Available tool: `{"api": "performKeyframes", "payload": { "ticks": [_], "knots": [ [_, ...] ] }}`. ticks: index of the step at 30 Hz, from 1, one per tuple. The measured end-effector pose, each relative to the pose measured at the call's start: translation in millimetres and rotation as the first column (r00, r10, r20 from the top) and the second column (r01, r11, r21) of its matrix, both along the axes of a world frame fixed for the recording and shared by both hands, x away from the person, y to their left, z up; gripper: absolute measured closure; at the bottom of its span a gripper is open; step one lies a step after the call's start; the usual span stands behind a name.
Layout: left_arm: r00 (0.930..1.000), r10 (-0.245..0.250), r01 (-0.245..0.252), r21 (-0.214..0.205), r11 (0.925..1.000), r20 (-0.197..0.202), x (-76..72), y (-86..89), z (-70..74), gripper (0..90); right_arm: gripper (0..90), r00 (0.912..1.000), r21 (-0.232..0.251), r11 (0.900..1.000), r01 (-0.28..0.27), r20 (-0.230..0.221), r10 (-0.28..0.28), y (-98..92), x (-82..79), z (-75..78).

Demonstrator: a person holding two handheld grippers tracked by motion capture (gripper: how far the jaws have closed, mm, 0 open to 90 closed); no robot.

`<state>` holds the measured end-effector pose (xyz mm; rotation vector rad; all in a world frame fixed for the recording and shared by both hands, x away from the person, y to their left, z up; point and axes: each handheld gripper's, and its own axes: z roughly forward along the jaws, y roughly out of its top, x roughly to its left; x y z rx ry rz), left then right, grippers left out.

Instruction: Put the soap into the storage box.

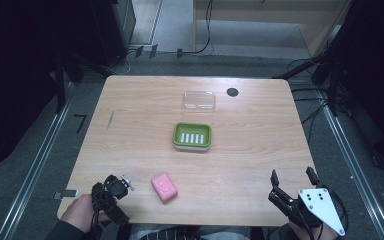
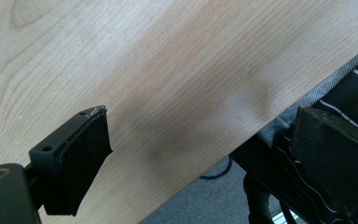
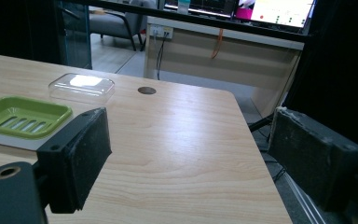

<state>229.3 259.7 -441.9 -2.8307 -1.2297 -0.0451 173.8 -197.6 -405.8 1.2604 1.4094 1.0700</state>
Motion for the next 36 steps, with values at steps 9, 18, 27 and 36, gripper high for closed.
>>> {"api": "performKeyframes", "payload": {
  "ticks": [9,18,27,36],
  "knots": [
    [1.0,0.0,0.0,-0.007,1.0,0.007,-0.5,-0.8,-0.4,4.9,12.7,1.0,-0.002,1.0,-0.002,0.002,0.002,0.0,0.3,0.0],
    [1.0,0.001,-0.001,-0.003,1.0,0.01,1.0,-4.0,1.3,3.9,12.7,0.9999,0.003,1.0,-0.008,-0.006,0.008,0.0,1.4,-0.8],
    [0.999,0.012,-0.011,-0.029,0.9995,0.043,1.1,-7.2,4.7,2.6,12.7,1.0,0.011,0.9999,0.002,-0.003,-0.002,-1.4,1.8,-0.6],
    [0.9981,-0.003,0.005,-0.041,0.9991,0.061,0.8,-12.0,6.2,2.4,12.7,0.9999,-0.004,0.9999,-0.01,-0.004,0.01,4.2,3.7,0.2]
  ]
}}
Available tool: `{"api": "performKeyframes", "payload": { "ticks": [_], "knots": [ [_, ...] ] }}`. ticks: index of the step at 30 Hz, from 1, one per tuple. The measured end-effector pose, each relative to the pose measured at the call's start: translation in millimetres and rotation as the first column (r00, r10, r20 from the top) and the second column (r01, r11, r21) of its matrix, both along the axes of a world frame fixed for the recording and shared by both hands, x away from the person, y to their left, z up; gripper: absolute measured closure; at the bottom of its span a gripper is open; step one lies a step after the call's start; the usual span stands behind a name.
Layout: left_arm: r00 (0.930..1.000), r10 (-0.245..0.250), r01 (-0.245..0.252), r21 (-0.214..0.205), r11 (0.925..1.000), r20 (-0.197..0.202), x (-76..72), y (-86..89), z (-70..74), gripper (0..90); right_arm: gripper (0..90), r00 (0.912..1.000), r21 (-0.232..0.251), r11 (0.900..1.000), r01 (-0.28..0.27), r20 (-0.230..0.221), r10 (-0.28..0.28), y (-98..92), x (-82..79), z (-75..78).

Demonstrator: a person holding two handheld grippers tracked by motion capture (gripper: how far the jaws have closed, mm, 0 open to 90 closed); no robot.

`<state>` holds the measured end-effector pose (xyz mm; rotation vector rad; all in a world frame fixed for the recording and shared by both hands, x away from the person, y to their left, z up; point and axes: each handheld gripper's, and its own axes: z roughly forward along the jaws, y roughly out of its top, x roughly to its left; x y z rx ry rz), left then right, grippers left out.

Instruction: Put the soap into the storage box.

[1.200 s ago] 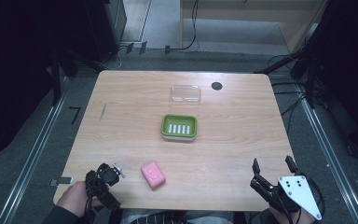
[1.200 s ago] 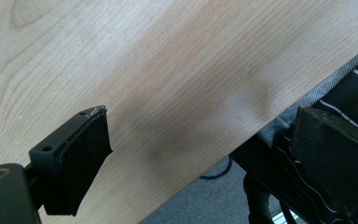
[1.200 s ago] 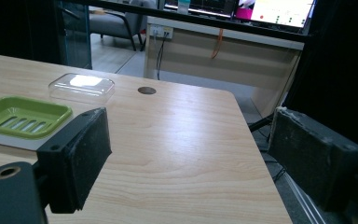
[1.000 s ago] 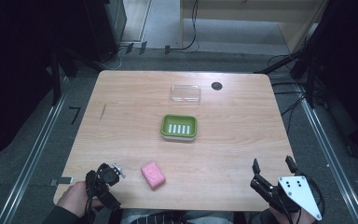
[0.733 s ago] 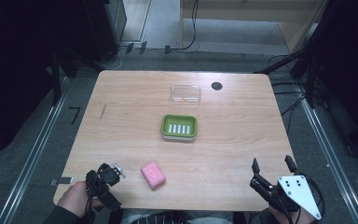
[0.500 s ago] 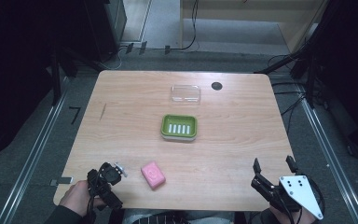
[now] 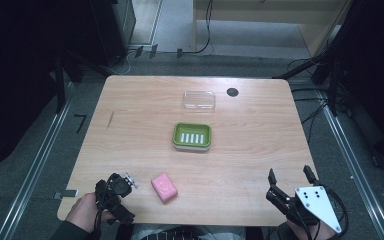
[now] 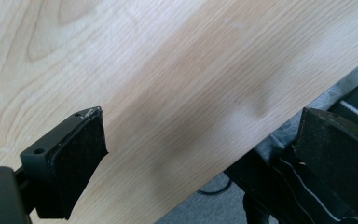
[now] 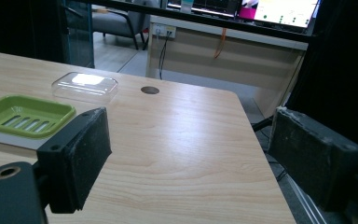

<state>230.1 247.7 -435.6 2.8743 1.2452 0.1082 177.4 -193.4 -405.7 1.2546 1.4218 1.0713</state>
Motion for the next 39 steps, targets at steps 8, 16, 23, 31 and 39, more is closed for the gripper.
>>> {"api": "performKeyframes", "payload": {
  "ticks": [8,16,23,31,39],
  "knots": [
    [0.9997,-0.023,0.023,-0.013,0.9996,0.005,2.2,-9.5,-0.7,2.4,12.7,1.0,0.007,1.0,0.003,0.001,-0.003,-1.3,-0.1,-0.2],
    [0.9992,-0.039,0.04,-0.029,0.9988,0.01,4.5,-16.6,0.2,2.3,12.7,1.0,0.002,1.0,-0.005,0.001,0.005,1.3,1.5,0.2],
    [0.998,-0.057,0.059,-0.044,0.9973,0.027,7.4,-26.7,3.2,2.3,12.7,0.9999,0.001,0.9999,-0.01,0.0,0.01,1.7,2.5,-0.1],
    [0.9969,-0.069,0.071,-0.058,0.9958,0.038,12.2,-37.7,5.7,2.3,12.7,0.9999,0.003,0.9999,-0.011,-0.001,0.011,0.9,1.8,-0.2],
    [0.9959,-0.085,0.087,-0.052,0.9949,0.029,17.4,-47.6,7.0,1.7,12.7,0.9999,-0.001,0.9999,-0.013,-0.001,0.013,0.8,1.8,-0.4]
  ]
}}
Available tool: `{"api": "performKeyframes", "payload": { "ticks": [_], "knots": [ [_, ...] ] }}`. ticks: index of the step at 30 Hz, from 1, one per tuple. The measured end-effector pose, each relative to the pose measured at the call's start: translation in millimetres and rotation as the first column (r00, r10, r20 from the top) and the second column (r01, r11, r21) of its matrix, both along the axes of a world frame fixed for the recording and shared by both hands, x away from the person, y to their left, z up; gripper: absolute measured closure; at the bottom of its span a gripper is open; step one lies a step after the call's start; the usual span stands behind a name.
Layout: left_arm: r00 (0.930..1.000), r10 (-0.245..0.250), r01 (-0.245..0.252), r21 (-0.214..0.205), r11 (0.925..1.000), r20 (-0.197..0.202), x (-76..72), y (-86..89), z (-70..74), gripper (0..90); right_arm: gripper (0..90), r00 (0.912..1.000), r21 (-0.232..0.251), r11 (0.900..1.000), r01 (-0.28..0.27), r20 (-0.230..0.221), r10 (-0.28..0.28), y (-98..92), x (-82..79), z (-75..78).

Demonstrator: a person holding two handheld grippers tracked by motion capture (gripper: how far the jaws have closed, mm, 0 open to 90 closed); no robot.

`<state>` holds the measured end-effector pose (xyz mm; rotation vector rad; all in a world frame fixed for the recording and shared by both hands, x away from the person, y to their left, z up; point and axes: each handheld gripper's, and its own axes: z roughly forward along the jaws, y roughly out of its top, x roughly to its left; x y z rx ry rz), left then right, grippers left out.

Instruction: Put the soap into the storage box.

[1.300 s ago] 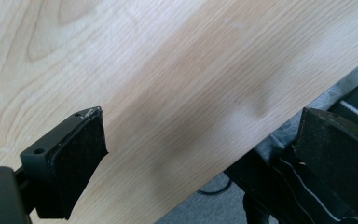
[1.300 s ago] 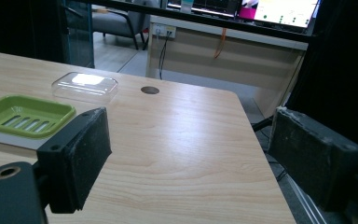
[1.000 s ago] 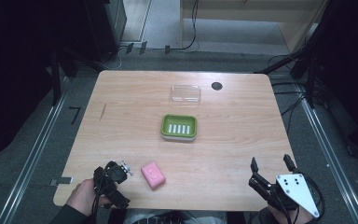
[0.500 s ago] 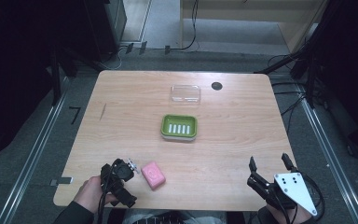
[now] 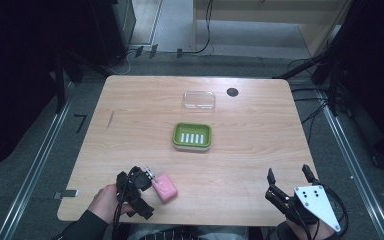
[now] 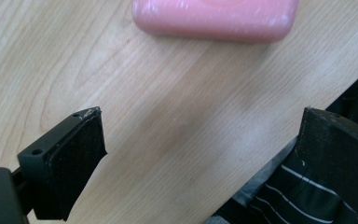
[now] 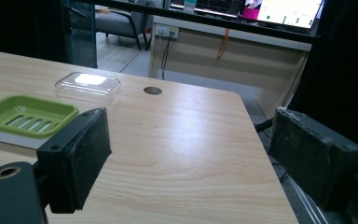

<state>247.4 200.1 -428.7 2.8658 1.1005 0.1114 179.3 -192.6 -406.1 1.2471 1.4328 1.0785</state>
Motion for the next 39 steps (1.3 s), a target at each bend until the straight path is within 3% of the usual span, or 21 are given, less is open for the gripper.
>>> {"api": "performKeyframes", "payload": {
  "ticks": [20,32,39],
  "knots": [
    [0.9999,0.016,-0.016,-0.014,0.9998,0.001,20.1,-16.2,0.8,0.1,12.7,1.0,0.005,1.0,0.001,-0.003,-0.001,0.3,0.4,0.2],
    [0.9998,-0.012,0.012,-0.027,0.9996,-0.015,28.9,-30.1,-3.1,0.0,12.7,1.0,0.005,1.0,0.002,-0.002,-0.002,0.1,0.3,0.2],
    [0.9988,-0.04,0.04,-0.011,0.9991,-0.029,33.5,-40.2,-8.9,0.0,12.7,1.0,0.006,1.0,0.002,-0.002,-0.002,0.0,0.1,0.2]
  ]
}}
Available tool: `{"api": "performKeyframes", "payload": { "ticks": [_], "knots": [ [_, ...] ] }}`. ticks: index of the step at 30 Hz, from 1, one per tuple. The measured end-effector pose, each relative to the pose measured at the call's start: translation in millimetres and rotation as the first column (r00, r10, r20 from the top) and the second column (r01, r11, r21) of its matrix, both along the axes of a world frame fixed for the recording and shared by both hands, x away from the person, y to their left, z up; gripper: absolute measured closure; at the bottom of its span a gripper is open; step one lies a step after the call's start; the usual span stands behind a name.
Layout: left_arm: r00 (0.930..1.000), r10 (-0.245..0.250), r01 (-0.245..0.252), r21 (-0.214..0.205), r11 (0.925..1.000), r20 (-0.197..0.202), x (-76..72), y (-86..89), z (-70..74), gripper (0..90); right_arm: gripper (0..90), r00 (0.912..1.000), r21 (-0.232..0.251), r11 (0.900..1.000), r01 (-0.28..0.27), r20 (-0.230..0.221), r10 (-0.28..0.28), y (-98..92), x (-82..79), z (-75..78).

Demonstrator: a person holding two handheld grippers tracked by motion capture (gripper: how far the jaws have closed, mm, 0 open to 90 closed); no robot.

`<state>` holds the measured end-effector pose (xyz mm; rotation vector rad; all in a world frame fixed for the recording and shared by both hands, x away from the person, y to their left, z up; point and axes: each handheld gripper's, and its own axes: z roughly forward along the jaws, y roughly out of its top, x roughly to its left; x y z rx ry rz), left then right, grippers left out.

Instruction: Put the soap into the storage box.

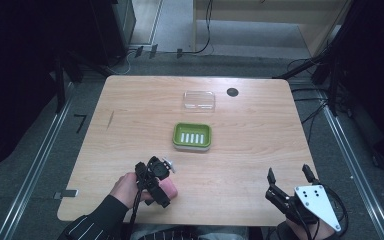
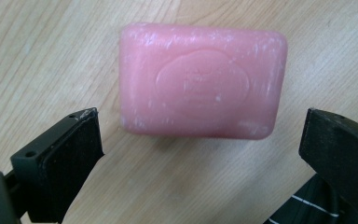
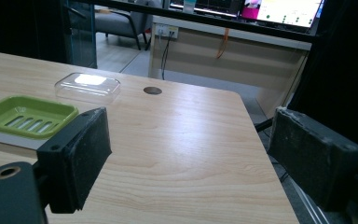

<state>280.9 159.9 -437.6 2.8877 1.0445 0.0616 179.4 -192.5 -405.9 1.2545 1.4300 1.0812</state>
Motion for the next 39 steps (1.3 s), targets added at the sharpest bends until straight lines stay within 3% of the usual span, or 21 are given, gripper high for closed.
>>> {"api": "performKeyframes", "payload": {
  "ticks": [5,13,24,39],
  "knots": [
    [0.9999,0.006,-0.006,-0.004,1.0,0.013,2.6,-4.4,-3.4,0.0,12.7,1.0,-0.002,1.0,0.0,0.001,0.0,0.0,0.1,0.0],
    [1.0,-0.002,0.002,0.019,0.9998,-0.003,7.1,-11.6,-10.7,0.0,12.7,1.0,0.0,1.0,0.0,0.001,0.0,0.1,-0.1,0.0],
    [1.0,-0.007,0.007,0.021,0.9998,0.005,9.6,-14.3,-14.9,0.3,12.7,1.0,0.0,1.0,-0.001,0.001,0.001,-0.1,0.0,-0.1],
    [0.9999,0.011,-0.011,0.008,0.9999,-0.005,10.7,-12.9,-22.0,11.6,12.7,1.0,0.0,1.0,-0.001,0.002,0.001,0.0,-0.2,0.0]
  ]
}}
